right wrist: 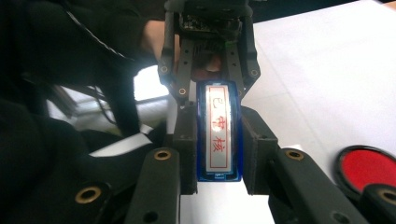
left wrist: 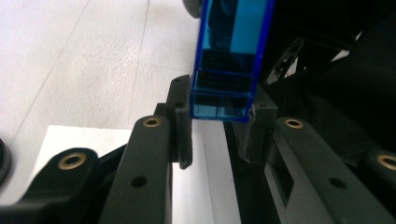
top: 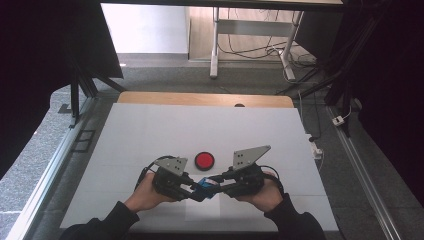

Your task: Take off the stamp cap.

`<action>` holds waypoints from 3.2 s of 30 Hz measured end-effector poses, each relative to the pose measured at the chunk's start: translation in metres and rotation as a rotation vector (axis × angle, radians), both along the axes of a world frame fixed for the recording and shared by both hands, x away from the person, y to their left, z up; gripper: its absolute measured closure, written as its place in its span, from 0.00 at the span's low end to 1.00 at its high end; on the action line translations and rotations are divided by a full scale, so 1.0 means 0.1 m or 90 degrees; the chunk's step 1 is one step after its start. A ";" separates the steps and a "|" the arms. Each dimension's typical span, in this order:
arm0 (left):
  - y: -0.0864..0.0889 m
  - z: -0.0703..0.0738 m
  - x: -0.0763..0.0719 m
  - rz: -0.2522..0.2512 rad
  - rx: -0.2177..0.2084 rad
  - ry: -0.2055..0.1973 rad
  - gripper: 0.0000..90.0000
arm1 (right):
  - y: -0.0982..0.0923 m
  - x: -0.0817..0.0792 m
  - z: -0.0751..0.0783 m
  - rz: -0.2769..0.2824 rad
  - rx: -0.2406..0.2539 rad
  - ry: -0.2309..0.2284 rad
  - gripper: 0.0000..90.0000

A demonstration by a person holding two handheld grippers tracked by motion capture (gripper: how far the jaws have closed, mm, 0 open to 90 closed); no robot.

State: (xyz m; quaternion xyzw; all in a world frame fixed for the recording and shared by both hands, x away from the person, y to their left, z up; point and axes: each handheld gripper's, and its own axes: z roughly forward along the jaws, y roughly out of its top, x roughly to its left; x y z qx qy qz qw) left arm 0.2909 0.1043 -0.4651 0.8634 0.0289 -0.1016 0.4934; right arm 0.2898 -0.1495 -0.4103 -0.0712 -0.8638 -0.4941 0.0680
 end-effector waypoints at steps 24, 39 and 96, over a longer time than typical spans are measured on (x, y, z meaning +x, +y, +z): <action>0.21 0.02 0.00 0.116 0.055 0.017 0.77 | -0.11 0.02 0.01 -0.062 -0.006 -0.056 0.79; 0.49 0.12 -0.22 0.233 0.086 -0.003 0.77 | -0.14 0.03 0.02 -0.109 -0.012 -0.077 0.79; 1.58 -0.09 -1.07 0.531 0.095 0.043 0.76 | -0.06 0.23 -0.06 -0.207 -0.049 -0.062 0.79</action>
